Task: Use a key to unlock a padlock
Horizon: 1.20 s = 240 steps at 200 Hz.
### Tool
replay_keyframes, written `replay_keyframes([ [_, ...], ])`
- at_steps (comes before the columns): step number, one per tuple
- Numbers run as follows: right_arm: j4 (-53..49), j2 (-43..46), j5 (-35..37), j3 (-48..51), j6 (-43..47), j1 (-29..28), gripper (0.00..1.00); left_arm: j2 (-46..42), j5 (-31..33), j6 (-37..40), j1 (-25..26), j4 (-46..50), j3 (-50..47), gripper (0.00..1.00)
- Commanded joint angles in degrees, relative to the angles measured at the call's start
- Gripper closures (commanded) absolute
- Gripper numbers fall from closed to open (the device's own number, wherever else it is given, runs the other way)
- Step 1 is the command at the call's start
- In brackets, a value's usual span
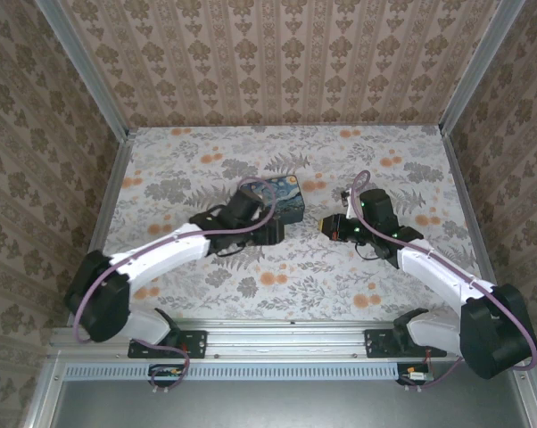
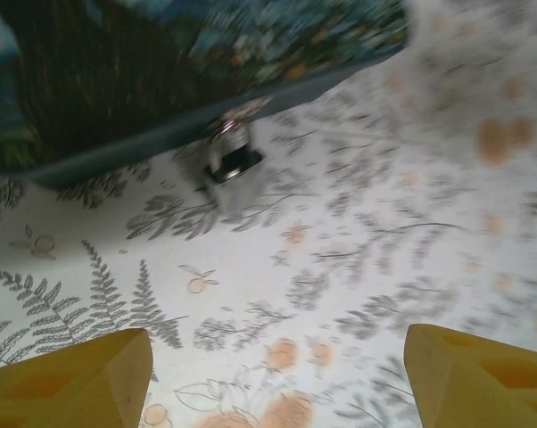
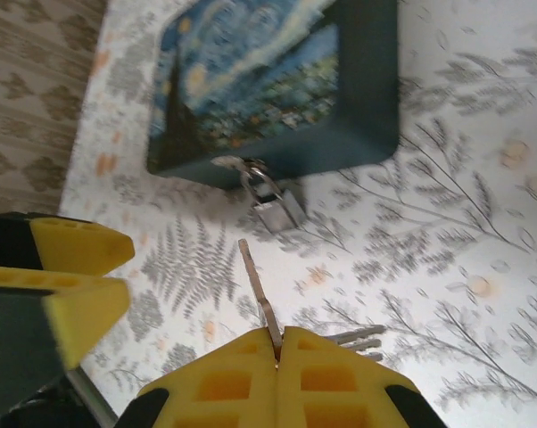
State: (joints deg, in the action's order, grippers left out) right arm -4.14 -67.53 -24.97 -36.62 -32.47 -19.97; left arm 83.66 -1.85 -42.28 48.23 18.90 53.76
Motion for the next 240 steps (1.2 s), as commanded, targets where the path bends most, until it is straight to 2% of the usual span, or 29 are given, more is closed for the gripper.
replay_keyframes([
  [1,-5.47,1.89,3.45,-0.15,3.16,0.14,1.0,5.74,13.43,-6.92,2.64,0.55,2.88,0.24],
  [40,-4.59,3.79,3.61,1.81,3.16,1.53,1.0,16.75,18.81,-12.84,5.43,-0.84,7.82,0.28],
  [61,-3.66,3.81,2.72,2.36,3.24,2.15,1.0,20.92,18.28,-14.47,5.78,-3.64,9.12,0.3],
  [146,0.56,1.88,-2.21,4.59,2.99,2.97,1.0,28.48,22.17,-17.04,6.92,-4.62,15.57,0.42],
  [194,1.07,1.26,-3.52,5.57,2.95,2.93,1.0,29.28,24.59,-16.14,7.12,-0.65,17.85,0.58],
  [222,0.15,0.83,-2.91,5.99,3.37,2.97,1.0,29.13,23.64,-15.31,6.78,0.69,18.23,0.74],
  [240,0.07,0.99,-3.82,6.42,3.41,2.94,1.0,28.14,20.41,-15.12,6.05,0.87,17.97,0.85],
])
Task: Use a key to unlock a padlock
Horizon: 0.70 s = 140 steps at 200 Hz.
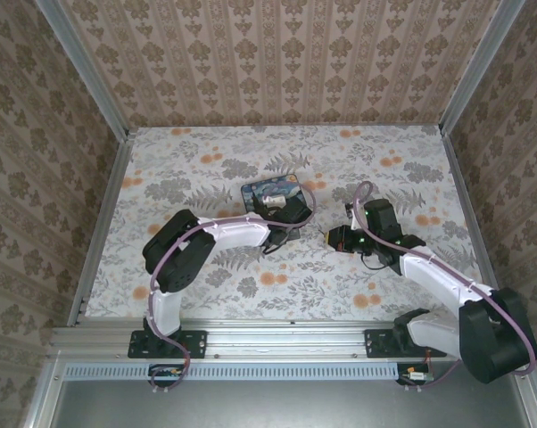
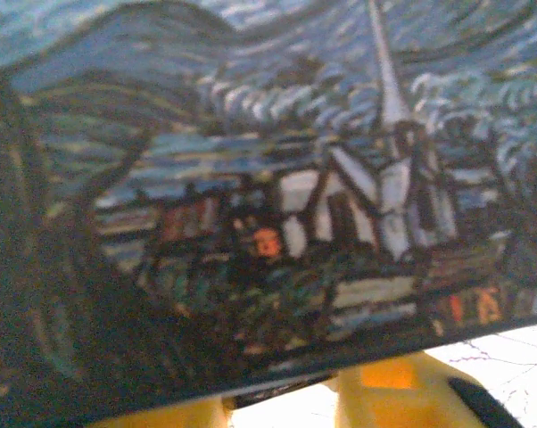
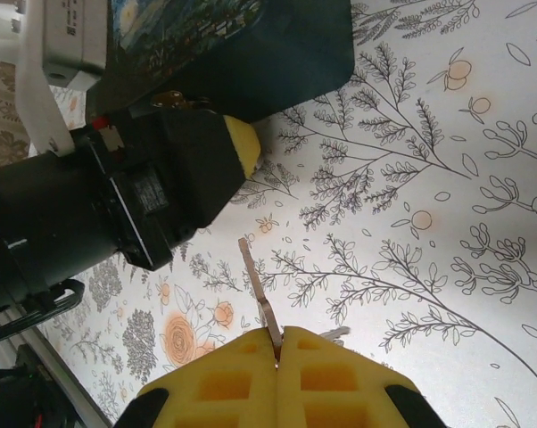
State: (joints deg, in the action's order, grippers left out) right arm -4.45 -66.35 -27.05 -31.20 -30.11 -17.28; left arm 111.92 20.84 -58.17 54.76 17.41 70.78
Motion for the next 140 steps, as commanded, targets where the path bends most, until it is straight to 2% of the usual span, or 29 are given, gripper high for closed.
replay_keyframes([
  [1,0.39,-0.15,-1.85,1.07,1.03,0.24,1.0,-0.21,-2.42,0.77,-0.55,2.32,0.94,0.85],
  [29,0.3,1.3,-2.84,2.25,0.9,-0.13,1.0,-3.79,-10.35,0.91,-2.83,2.47,-0.06,0.9],
  [82,1.03,4.08,-1.9,3.41,-1.16,-3.46,1.0,-8.04,-31.42,0.43,-9.35,-1.23,-2.61,0.96],
  [88,1.4,4.33,-1.51,3.68,-1.47,-3.56,1.0,-7.82,-32.07,1.26,-9.71,-0.36,-2.11,0.94],
  [100,1.38,4.39,-0.55,3.8,-1.62,-3.55,1.0,-7.15,-31.21,3.56,-9.6,2.62,-0.49,0.8],
  [126,1.38,3.65,0.02,3.61,-1.36,-3.57,1.0,-5.39,-29.79,6.22,-9.17,3.38,-0.14,0.79],
  [140,1.33,3.29,-0.04,3.47,-1.31,-3.56,1.0,-4.04,-30.61,6.19,-9.09,1.1,-0.92,0.73],
])
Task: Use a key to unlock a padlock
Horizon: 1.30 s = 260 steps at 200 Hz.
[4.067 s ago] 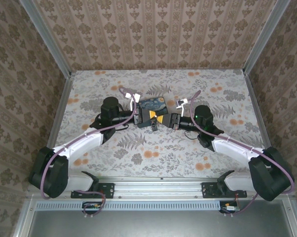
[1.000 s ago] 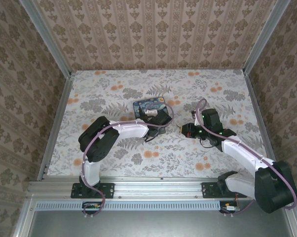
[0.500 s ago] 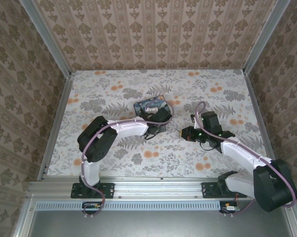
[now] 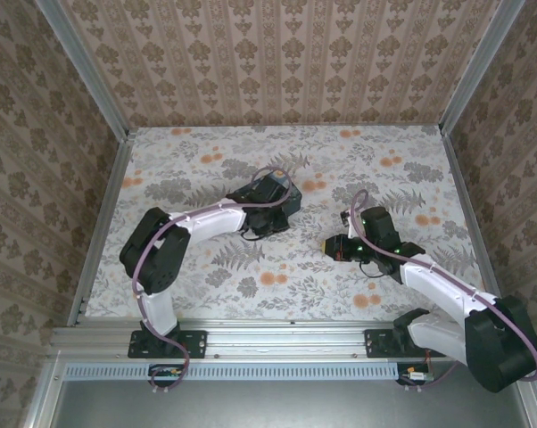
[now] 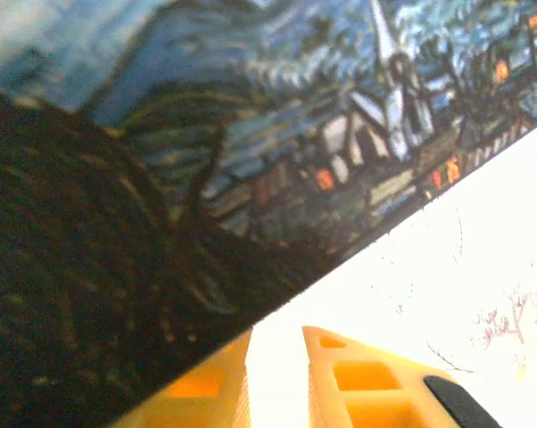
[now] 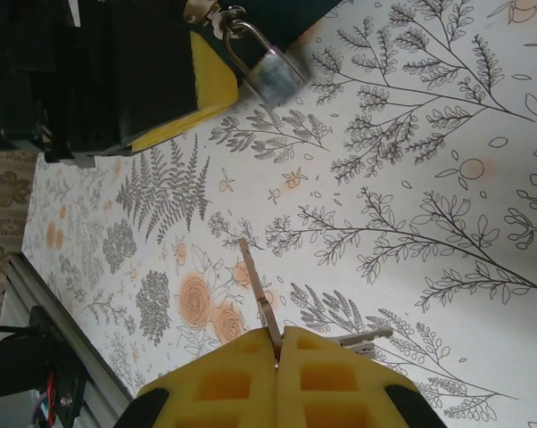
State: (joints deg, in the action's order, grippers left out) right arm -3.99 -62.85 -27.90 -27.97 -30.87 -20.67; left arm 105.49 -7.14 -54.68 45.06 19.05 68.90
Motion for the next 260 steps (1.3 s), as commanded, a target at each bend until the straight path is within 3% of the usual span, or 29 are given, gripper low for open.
replay_keyframes([
  [1,0.85,-0.19,0.82,0.26,-0.48,-0.17,1.0,2.46,-2.63,2.67,0.59,-0.65,0.88,0.73],
  [38,-0.09,0.35,0.91,0.27,-0.07,-0.17,1.0,3.34,0.47,1.57,1.25,-5.12,-2.95,0.68],
  [95,0.33,-0.23,0.81,0.37,0.12,-0.2,1.0,0.59,11.48,1.45,5.17,-3.05,-3.5,0.42],
  [128,0.3,-0.4,2.03,0.46,-0.52,-0.01,1.0,3.55,28.15,-10.48,11.1,11.68,5.92,0.36],
  [142,-0.61,0.71,3.05,0.69,-0.86,0.58,1.0,5.67,31.13,-15.39,11.81,16.21,9.0,0.36],
  [198,-7.72,6.66,4.39,1.04,0.52,3.76,1.0,12.4,32.18,-20.16,10.92,18.19,15.0,0.38],
  [260,-5.86,7.59,2.45,2.7,0.13,4.58,1.0,15.59,33.12,-20.12,10.27,18.16,18.16,0.38],
])
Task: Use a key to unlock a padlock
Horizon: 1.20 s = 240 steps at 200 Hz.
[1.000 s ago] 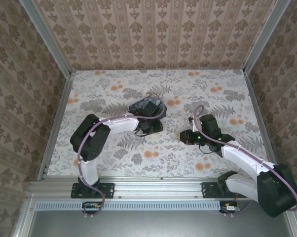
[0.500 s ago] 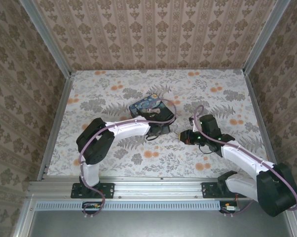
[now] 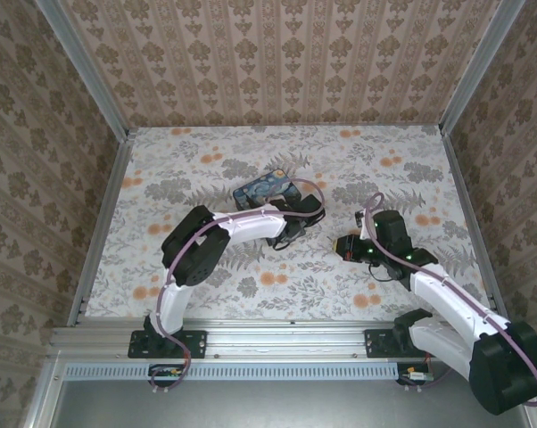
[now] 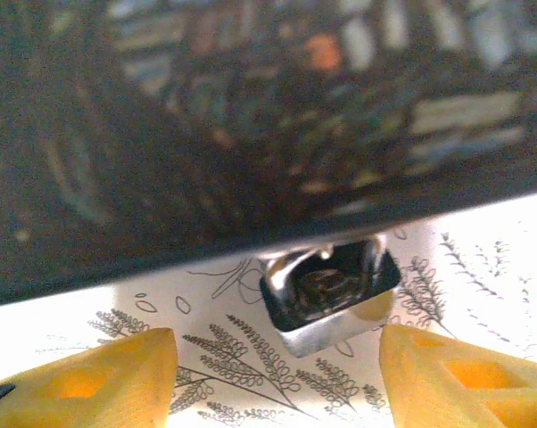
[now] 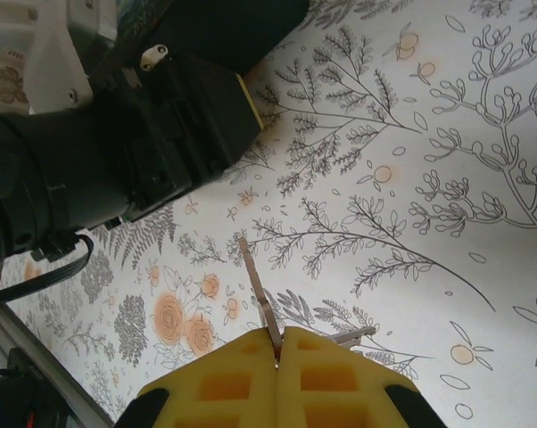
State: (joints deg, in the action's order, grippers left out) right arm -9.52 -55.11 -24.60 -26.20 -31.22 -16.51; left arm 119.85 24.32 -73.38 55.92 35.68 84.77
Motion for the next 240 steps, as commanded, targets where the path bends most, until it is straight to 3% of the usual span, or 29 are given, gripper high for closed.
replay_keyframes([
  [1,-0.29,-0.25,-0.87,0.95,0.47,0.43,1.0,1.25,1.64,-1.41,-0.62,1.47,2.31,0.38],
  [37,1.54,-1.52,-1.78,1.15,0.31,0.37,1.0,1.34,3.36,-1.41,-0.65,-0.26,2.51,0.38],
  [95,3.81,-3.95,-3.22,1.32,0.02,0.43,1.0,3.79,1.91,-7.73,-1.82,-0.78,4.35,0.38],
  [240,6.78,-5.77,-4.88,2.82,0.02,0.41,1.0,5.28,0.65,-9.87,-3.0,3.35,5.0,0.61],
])
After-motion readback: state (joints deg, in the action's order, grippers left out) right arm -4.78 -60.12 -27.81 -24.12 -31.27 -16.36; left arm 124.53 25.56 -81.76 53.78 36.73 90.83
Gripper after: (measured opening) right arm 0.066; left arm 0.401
